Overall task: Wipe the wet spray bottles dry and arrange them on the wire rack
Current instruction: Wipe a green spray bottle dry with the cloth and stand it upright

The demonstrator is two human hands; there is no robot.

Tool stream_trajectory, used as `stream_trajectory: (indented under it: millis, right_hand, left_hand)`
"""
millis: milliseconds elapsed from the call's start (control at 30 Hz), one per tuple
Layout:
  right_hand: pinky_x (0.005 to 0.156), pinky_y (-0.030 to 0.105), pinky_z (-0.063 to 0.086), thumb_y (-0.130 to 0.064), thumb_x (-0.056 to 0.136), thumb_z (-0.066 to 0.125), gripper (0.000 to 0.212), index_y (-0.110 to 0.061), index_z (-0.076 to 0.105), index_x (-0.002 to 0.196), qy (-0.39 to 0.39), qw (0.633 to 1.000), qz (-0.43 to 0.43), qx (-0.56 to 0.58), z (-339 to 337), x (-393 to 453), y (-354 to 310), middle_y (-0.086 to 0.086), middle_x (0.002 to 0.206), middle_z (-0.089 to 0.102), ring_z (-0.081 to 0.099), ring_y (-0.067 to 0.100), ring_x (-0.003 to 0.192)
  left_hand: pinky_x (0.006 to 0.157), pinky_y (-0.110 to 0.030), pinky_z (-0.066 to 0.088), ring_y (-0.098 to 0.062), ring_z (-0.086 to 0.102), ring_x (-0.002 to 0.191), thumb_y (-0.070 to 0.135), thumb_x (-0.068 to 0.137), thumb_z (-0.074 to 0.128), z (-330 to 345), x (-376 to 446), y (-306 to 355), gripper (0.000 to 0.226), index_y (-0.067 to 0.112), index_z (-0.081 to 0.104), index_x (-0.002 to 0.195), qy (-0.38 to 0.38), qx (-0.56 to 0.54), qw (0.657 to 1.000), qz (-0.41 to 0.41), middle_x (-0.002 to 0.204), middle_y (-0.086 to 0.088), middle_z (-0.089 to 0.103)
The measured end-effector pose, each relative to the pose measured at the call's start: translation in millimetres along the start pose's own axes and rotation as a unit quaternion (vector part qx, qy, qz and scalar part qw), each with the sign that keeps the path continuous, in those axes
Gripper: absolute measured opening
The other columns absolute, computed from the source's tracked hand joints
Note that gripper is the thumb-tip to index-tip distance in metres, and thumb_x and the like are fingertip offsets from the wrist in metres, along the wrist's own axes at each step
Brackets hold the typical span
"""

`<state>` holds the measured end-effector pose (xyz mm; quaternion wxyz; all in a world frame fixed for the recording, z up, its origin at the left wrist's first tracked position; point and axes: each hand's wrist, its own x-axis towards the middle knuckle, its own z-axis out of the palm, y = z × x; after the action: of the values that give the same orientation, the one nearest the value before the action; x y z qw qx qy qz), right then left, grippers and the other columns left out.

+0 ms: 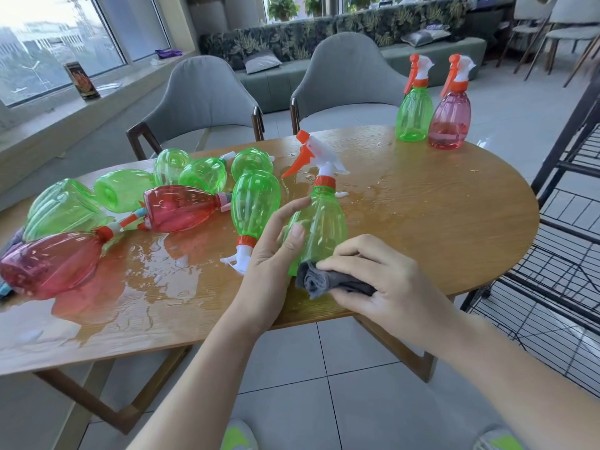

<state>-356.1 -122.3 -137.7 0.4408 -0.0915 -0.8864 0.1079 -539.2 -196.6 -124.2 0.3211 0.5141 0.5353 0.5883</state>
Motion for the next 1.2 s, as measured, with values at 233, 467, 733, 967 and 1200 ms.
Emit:
stream_trajectory:
  millis: [233, 467, 733, 967, 1200]
  right_hand:
    - [0.089, 0.023, 0.053, -0.021, 0.092, 0.078, 0.028, -0.012, 0.075, 0.118, 0.084, 0.989, 0.104, 0.056, -15.6, 20.2, 8.8, 0.0, 0.109, 0.071, 0.067, 0.008, 0.103]
    - [0.087, 0.04, 0.06, -0.02, 0.093, 0.077, 0.026, -0.04, 0.07, 0.109, 0.141, 0.944, 0.258, 0.149, -21.5, 27.4, 16.1, -0.01, 0.107, 0.074, 0.072, 0.01, 0.099]
    - [0.083, 0.04, 0.058, -0.032, 0.092, 0.075, 0.026, -0.016, 0.077, 0.113, 0.086, 0.963, 0.22, 0.129, -17.5, 15.4, 14.0, -0.009, 0.107, 0.071, 0.068, 0.015, 0.103]
    - [0.085, 0.031, 0.055, -0.023, 0.093, 0.075, 0.022, -0.018, 0.076, 0.114, 0.084, 0.965, 0.211, 0.133, -12.0, 18.8, 10.9, -0.009, 0.108, 0.07, 0.068, 0.012, 0.103]
    - [0.079, 0.016, 0.047, -0.018, 0.091, 0.072, 0.022, -0.006, 0.078, 0.109, 0.011, 0.995, 0.061, 0.072, 1.4, 3.1, -2.5, 0.005, 0.1, 0.066, 0.062, 0.011, 0.088]
  left_hand:
    - [0.123, -0.071, 0.029, -0.042, 0.046, 0.149, 0.052, 0.101, 0.066, -7.0, -3.1, -2.6, 0.047, 0.037, 0.061, 0.146, -0.049, -0.063, 0.997, 0.002, 0.154, -0.015, 0.057]
    - [0.122, -0.032, 0.036, -0.001, 0.043, 0.15, 0.026, 0.108, 0.057, -9.8, -3.2, 0.3, 0.035, 0.036, 0.062, 0.141, -0.072, 0.009, 0.997, 0.031, 0.15, 0.019, 0.06]
    - [0.109, -0.01, 0.038, 0.008, 0.051, 0.138, 0.029, 0.107, 0.048, -5.9, -2.9, 7.9, 0.032, 0.03, 0.063, 0.136, -0.05, 0.069, 0.995, 0.048, 0.137, 0.032, 0.064]
    - [0.119, -0.022, 0.036, 0.001, 0.049, 0.143, 0.035, 0.11, 0.05, -3.5, -3.5, 7.1, 0.03, 0.036, 0.062, 0.137, -0.042, 0.055, 0.997, 0.032, 0.142, 0.024, 0.063]
    - [0.125, -0.061, 0.034, -0.026, 0.05, 0.147, 0.048, 0.109, 0.052, -6.2, 0.6, 3.0, 0.033, 0.043, 0.06, 0.14, -0.018, 0.021, 1.0, -0.01, 0.148, 0.001, 0.062]
